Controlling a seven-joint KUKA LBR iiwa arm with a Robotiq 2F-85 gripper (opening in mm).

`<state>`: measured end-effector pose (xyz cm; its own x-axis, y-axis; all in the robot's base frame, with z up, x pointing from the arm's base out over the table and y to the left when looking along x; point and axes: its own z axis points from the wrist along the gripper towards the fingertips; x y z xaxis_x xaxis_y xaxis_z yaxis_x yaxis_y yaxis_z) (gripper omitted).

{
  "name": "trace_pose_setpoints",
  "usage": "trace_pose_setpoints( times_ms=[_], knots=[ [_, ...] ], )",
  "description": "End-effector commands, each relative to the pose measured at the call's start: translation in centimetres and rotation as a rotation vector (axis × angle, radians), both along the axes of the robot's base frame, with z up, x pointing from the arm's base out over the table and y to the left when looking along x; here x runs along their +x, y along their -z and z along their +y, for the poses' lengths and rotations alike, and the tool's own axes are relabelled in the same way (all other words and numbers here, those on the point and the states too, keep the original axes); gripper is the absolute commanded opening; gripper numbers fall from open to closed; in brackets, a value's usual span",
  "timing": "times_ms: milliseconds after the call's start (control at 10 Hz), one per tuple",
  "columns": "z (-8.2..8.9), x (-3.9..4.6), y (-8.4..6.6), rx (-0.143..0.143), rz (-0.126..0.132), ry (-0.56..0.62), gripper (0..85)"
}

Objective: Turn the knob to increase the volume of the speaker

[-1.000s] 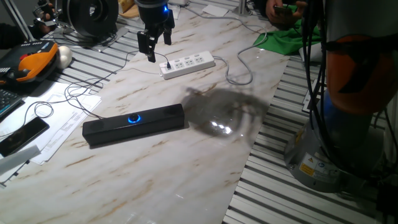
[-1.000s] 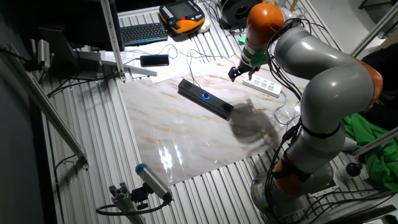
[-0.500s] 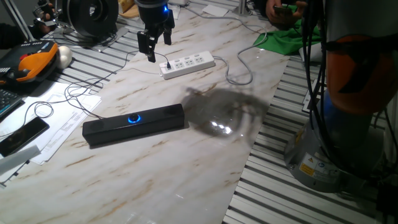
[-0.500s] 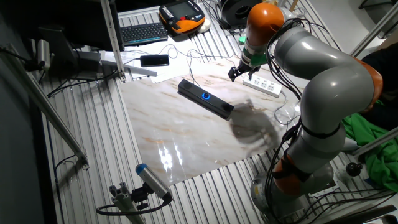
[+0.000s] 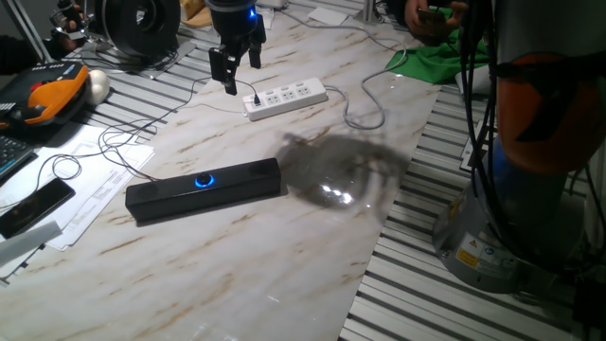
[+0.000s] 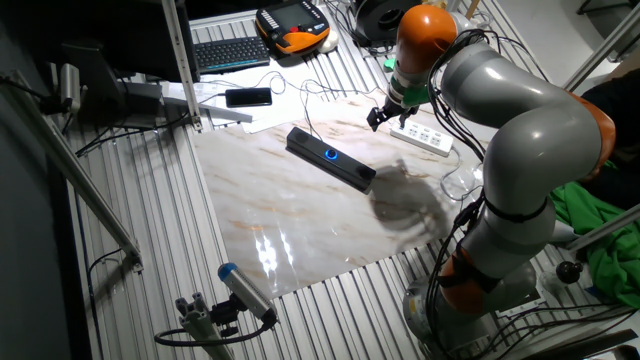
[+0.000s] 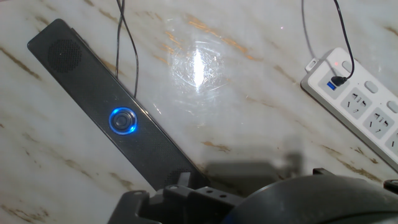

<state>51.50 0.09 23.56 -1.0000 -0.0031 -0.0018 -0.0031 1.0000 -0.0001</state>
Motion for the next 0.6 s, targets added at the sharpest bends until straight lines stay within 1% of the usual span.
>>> trace_pose_setpoints(
  times_ms=[0,400,500],
  knots=[
    [-0.01,0.0,-0.03,-0.127,0.348,-0.406,0.0],
    [-0.02,-0.01,-0.02,-0.128,0.347,-0.406,0.0],
    [-0.05,-0.02,-0.01,-0.122,0.344,-0.407,0.0]
  ],
)
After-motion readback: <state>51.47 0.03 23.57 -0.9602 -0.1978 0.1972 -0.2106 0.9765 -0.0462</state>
